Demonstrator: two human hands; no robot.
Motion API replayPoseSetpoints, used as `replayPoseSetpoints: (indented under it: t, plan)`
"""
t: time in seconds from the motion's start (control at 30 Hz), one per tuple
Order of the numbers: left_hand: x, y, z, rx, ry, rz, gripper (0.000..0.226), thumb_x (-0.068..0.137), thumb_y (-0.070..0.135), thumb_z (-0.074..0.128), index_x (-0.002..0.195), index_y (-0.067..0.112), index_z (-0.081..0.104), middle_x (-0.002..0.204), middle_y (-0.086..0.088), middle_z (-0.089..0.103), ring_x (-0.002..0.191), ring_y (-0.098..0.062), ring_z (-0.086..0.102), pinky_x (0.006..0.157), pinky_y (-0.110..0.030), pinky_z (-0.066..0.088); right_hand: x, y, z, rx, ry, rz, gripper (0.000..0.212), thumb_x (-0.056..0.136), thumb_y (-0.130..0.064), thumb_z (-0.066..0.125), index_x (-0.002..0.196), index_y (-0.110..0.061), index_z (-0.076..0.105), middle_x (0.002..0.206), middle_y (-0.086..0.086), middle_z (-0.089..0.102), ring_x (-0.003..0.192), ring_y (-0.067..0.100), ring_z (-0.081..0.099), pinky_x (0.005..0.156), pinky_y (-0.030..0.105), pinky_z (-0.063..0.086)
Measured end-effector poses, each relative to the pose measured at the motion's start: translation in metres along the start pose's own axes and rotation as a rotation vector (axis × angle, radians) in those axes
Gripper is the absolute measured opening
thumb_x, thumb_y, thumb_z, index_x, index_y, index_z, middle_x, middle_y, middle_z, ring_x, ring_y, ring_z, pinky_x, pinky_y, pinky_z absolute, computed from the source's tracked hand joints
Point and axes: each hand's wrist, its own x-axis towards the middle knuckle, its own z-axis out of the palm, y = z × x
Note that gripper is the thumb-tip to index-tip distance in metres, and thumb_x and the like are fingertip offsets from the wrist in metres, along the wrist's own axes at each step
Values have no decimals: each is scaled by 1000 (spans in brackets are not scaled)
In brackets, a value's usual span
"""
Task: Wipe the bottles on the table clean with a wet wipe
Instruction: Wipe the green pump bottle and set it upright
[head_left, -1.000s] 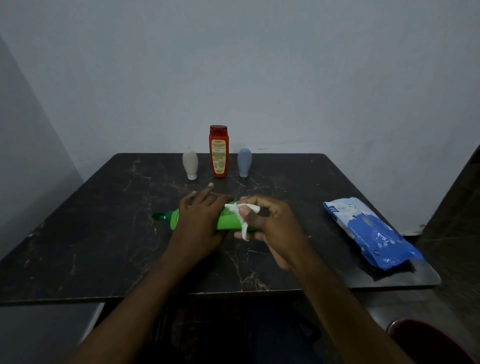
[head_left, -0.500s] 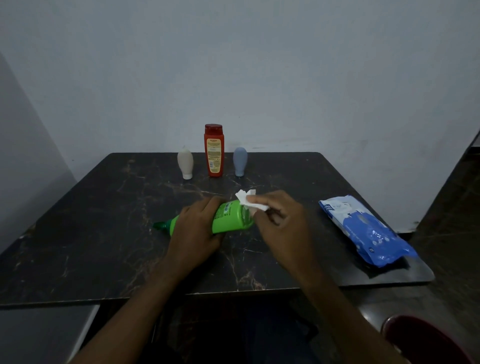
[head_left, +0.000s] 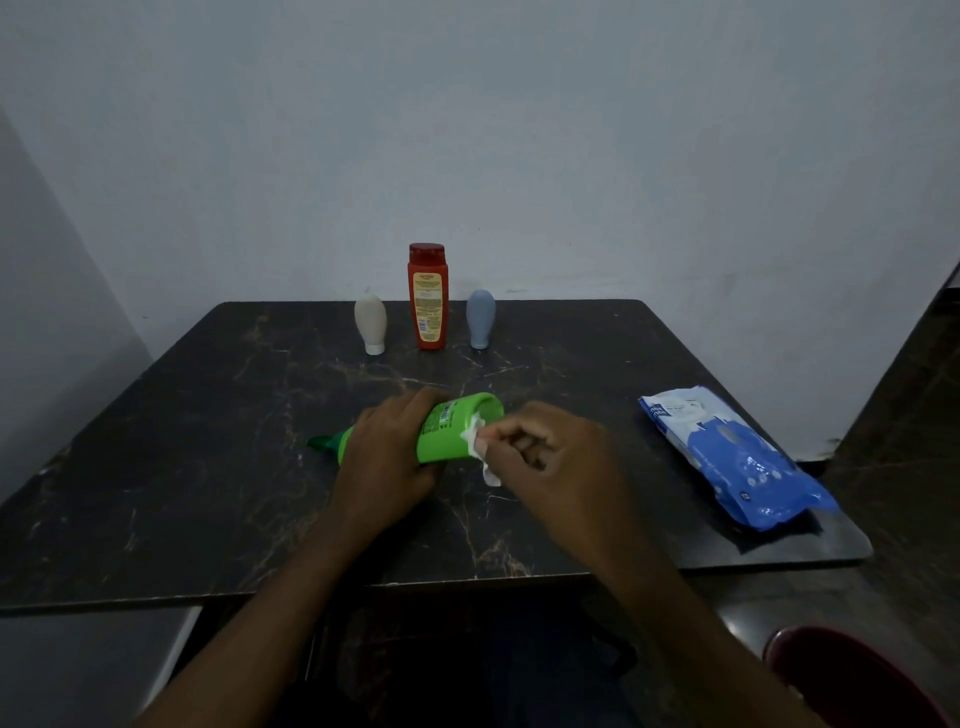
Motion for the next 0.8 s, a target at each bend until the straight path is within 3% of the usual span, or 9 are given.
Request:
replayPoseSetpoints:
  t: [0.17,0.23,0.33,0.53,0.7,0.8]
  plan:
    - [1,2,1,-7,-27,33,59,71,26,84,124,28,57,111,5,67,99,-17,61,86,-44,50,25,12,-6,-27,84,19,6,86,-21,72,90,-17,75,83,-8,71,73,3,66,66,18,55]
    - [3,0,1,-16,-10,16,58,72,27,83,123,28,57,110,5,68,99,-17,62,86,-43,50,20,10,-3,-50,41,19,6,87,-21,71,91,-18,74,84,-9,69,75,2,64,67,16,53]
    - [2,-3,3,-2,-17,17,61,69,24,84,123,28,57,110,5,67,100,-18,62,86,-43,49,0,1,0,-13,-34,-4,8,86,-24,70,88,-17,73,81,-8,67,73,5,64,64,18,53]
    - [0,3,6,14,-15,36,63,66,19,86,123,24,60,111,4,68,100,-20,63,88,-42,48,17,22,-5,-32,84,93,3,87,-20,71,90,-19,72,81,-8,70,71,4,66,66,27,58]
    - [0,2,6,12,-3,40,66,64,17,87,123,24,59,111,2,68,99,-23,63,85,-41,48,-8,5,1,83,-30,127,8,88,-26,70,90,-18,70,78,-4,71,70,6,68,63,22,57]
    - [-1,4,6,6,-12,51,65,64,17,87,123,23,59,111,2,68,100,-22,63,86,-43,48,13,18,-2,63,37,146,5,87,-22,70,90,-18,71,80,-4,71,73,6,68,64,24,58]
